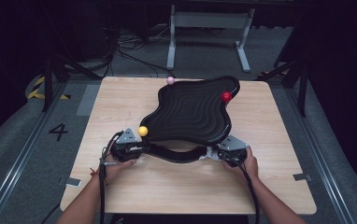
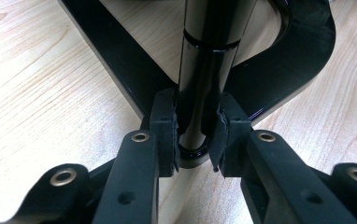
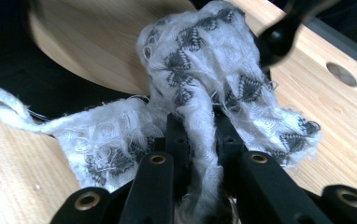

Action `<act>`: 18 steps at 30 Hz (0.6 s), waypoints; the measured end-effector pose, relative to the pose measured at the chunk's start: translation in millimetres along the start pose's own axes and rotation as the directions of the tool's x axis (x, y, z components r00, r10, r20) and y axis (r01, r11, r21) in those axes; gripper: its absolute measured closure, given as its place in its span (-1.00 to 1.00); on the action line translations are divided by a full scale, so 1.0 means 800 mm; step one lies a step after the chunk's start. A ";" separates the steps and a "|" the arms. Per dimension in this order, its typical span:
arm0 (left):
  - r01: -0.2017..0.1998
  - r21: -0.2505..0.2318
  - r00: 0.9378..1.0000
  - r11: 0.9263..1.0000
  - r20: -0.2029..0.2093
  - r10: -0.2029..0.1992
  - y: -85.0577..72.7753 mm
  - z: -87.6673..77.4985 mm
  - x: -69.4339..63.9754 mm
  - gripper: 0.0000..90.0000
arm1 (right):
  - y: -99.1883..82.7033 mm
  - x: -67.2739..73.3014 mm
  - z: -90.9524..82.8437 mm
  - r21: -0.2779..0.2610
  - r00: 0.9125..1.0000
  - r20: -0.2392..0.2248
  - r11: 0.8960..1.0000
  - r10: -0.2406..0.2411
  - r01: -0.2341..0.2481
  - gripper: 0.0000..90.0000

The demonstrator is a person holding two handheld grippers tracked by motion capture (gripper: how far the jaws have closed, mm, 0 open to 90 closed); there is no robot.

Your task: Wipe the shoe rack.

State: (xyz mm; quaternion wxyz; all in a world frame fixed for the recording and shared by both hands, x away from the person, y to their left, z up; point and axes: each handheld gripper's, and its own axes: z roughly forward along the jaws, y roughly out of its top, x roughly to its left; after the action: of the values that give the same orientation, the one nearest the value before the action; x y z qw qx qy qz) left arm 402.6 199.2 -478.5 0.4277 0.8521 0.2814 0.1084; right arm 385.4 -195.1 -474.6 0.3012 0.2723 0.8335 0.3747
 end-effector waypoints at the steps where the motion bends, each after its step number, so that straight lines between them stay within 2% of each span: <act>1: 0.001 0.000 1.000 1.000 0.000 -0.001 0.000 0.000 0.000 0.63 | 0.001 0.002 0.000 -0.002 1.000 -0.002 1.000 -0.011 0.011 0.79; 5: -0.001 0.003 1.000 1.000 -0.004 0.001 0.000 0.000 0.000 0.63 | 0.004 0.010 0.003 -0.024 1.000 -0.014 1.000 -0.011 0.011 0.80; 13: 0.002 0.007 1.000 1.000 -0.006 -0.002 0.000 -0.001 -0.001 0.63 | 0.011 0.022 0.003 -0.032 0.998 -0.052 0.999 -0.028 0.026 0.79; 17: -0.007 0.005 1.000 1.000 0.000 0.007 0.001 0.000 -0.002 0.64 | 0.014 0.023 0.006 -0.015 0.999 -0.020 0.999 -0.038 0.038 0.78; 18: -0.010 0.005 1.000 1.000 0.000 0.010 0.001 0.000 -0.001 0.64 | 0.015 0.022 0.008 -0.009 0.999 0.000 0.999 -0.050 0.050 0.78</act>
State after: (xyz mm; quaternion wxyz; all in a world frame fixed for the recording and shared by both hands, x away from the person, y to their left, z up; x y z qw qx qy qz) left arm 401.9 198.2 -478.1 0.4247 0.8547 0.2773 0.1100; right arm 380.3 -173.5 -473.9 0.3116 0.2498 0.8384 0.3710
